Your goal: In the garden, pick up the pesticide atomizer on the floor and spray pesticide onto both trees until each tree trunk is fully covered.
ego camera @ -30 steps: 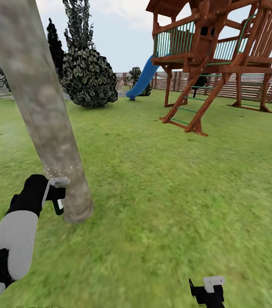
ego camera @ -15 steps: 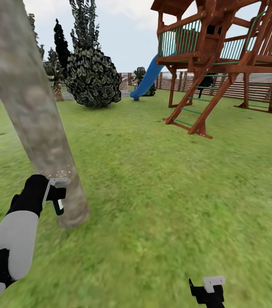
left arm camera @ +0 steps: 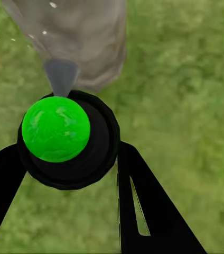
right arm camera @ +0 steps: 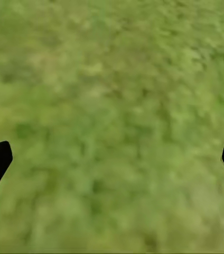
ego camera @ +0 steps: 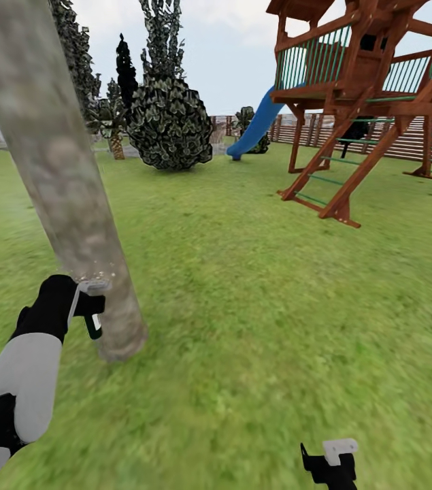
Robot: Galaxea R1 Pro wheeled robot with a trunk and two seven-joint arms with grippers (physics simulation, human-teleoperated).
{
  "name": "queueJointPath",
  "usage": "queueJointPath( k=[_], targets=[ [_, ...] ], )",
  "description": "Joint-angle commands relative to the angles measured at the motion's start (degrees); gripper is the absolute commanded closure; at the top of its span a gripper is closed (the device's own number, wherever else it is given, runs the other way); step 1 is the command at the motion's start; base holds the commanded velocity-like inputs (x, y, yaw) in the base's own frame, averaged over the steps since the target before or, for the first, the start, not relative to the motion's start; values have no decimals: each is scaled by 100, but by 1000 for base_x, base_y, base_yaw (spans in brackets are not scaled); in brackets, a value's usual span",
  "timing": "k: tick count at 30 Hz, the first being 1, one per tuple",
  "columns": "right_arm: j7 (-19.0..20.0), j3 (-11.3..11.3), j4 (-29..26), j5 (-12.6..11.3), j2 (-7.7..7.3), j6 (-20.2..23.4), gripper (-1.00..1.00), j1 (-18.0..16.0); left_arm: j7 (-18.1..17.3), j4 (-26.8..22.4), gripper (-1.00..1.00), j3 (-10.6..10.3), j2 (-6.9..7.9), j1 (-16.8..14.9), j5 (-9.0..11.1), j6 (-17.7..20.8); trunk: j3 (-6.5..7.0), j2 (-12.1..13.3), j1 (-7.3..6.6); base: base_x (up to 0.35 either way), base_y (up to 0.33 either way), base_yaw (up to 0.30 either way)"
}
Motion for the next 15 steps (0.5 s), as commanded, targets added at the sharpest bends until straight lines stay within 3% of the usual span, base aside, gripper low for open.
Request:
queueJointPath(
  k=[1, 4, 10, 15],
  targets=[
    [-36, -24, 8, 61, -1, -17, -100, -4, -56, -4, 100, 11, 0, -5, -60, 13, -5, -2, 2, 283, -146, 2],
    [-36, -24, 8, 61, -2, -10, -100, -4, -56, 1, 100, 7, 2, -5, -61, 14, -5, -2, 2, 230, -192, 0],
    [-36, -24, 8, 61, 1, -9, -100, -4, -56, 1, 100, 6, 31, 3, -60, 14, -5, -2, 2, 24, -271, 9],
    [-36, -24, 8, 61, 6, -9, -100, -4, -56, 1, 100, 35, 31, 73, -61, 8, -5, -2, 2, 0, -278, 220]
  ],
)
